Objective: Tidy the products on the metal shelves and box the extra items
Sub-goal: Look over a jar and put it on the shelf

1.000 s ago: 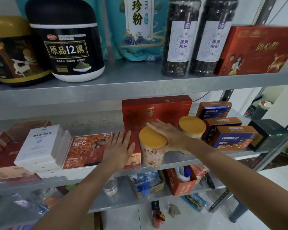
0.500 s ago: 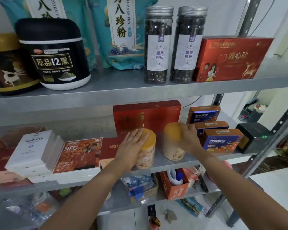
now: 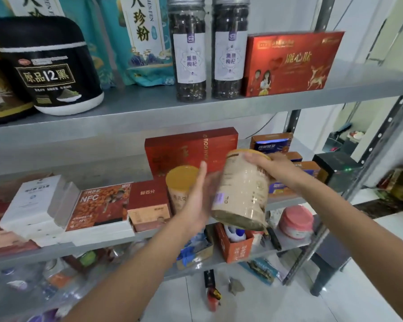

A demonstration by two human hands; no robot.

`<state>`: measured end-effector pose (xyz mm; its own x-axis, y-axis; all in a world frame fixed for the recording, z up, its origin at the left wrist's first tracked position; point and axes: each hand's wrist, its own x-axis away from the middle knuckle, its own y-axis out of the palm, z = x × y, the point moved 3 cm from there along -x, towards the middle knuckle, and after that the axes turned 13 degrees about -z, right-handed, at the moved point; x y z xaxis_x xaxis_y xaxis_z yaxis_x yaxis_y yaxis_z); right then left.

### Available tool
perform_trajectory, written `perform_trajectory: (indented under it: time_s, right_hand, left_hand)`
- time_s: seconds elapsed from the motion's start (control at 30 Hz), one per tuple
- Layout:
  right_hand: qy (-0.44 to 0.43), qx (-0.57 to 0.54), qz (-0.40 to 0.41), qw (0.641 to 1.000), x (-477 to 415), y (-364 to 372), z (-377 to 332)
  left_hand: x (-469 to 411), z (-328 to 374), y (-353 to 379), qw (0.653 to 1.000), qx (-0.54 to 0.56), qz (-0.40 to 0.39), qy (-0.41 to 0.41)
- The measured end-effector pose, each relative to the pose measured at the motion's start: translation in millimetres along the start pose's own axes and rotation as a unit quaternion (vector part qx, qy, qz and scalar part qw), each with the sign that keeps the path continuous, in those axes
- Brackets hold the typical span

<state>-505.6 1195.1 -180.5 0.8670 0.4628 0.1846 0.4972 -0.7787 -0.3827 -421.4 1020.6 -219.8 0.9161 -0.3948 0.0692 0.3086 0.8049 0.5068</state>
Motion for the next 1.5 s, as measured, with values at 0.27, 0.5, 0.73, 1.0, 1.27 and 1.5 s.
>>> perform_trajectory:
  time_s: [0.27, 0.5, 0.73, 1.0, 1.27, 1.5]
  right_hand:
    - [0.263, 0.011, -0.063, 0.963, 8.7, -5.1, 34.5]
    - [0.216, -0.144, -0.145, 0.955, 17.2, -2.6, 46.6]
    - [0.015, -0.308, 0.083, 0.948, 21.7, 6.0, 20.4]
    - [0.000, -0.279, 0.067, 0.958, 26.2, 0.0, -1.5]
    - [0.048, -0.567, -0.143, 0.810, 35.0, 34.9, 37.2]
    - [-0.061, -0.379, 0.006, 0.923, 30.4, 18.6, 9.6]
  left_hand:
    - [6.9, -44.2, 63.5, 0.936, 0.295, 0.026, -0.193]
    - [1.0, -42.8, 68.3, 0.929, 0.327, 0.050, -0.167]
    - [-2.1, -32.8, 46.2, 0.987, 0.140, 0.029, -0.076]
    - [9.8, -18.1, 55.6, 0.997, 0.034, 0.010, -0.068]
    - [24.4, -22.6, 58.0, 0.948, 0.294, -0.049, -0.116]
    - [37.4, -9.5, 32.0, 0.995, -0.068, 0.015, -0.072]
